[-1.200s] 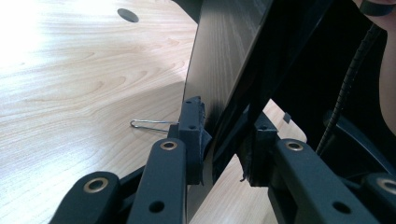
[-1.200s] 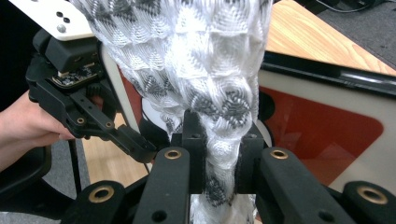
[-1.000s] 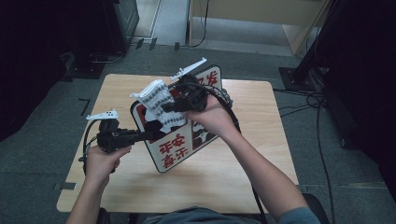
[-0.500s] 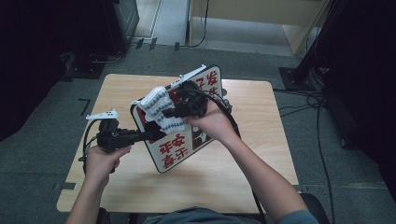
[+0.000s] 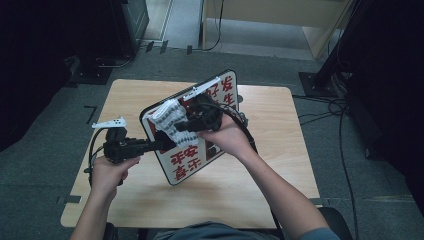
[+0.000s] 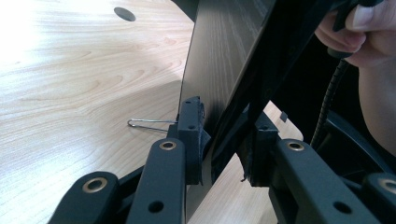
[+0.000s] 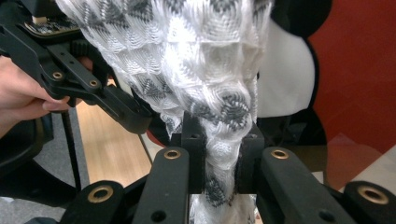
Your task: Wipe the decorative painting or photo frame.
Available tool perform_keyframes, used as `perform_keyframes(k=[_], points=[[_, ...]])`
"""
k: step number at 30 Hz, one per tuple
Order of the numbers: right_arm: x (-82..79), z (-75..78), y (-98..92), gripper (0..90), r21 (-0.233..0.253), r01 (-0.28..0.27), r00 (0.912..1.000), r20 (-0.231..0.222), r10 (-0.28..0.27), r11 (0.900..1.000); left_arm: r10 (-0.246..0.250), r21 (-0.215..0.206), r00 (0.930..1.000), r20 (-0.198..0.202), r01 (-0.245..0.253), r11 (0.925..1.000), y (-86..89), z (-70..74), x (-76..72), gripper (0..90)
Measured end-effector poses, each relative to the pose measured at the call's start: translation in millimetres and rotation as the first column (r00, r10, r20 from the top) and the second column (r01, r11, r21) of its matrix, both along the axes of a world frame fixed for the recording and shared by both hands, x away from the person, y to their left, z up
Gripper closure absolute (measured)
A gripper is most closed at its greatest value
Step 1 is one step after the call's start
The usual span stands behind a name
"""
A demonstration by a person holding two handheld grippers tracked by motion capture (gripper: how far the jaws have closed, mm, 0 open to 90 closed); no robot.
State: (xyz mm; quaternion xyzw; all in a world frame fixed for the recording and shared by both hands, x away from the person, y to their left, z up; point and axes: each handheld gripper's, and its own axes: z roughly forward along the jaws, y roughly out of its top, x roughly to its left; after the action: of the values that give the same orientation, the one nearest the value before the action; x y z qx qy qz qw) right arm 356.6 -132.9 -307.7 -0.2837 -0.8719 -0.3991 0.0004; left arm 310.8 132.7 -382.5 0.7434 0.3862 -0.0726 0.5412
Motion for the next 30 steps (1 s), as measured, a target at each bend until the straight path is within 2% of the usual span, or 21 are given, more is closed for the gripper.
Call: perform_keyframes(k=[21,30], points=[[-4.6,-23.3,-2.8,79.4,-0.010,-0.005,0.9992,-0.039,0.004,1.000,-0.004,0.003,1.0000,0.002,0.004,1.0000,0.6,0.2,-0.1,73.4],[-8.0,-33.2,-3.6,79.4,-0.018,-0.003,0.9992,-0.040,0.002,1.000,-0.005,0.004,1.0000,0.003,0.005,1.0000,0.8,0.5,-0.3,73.3]])
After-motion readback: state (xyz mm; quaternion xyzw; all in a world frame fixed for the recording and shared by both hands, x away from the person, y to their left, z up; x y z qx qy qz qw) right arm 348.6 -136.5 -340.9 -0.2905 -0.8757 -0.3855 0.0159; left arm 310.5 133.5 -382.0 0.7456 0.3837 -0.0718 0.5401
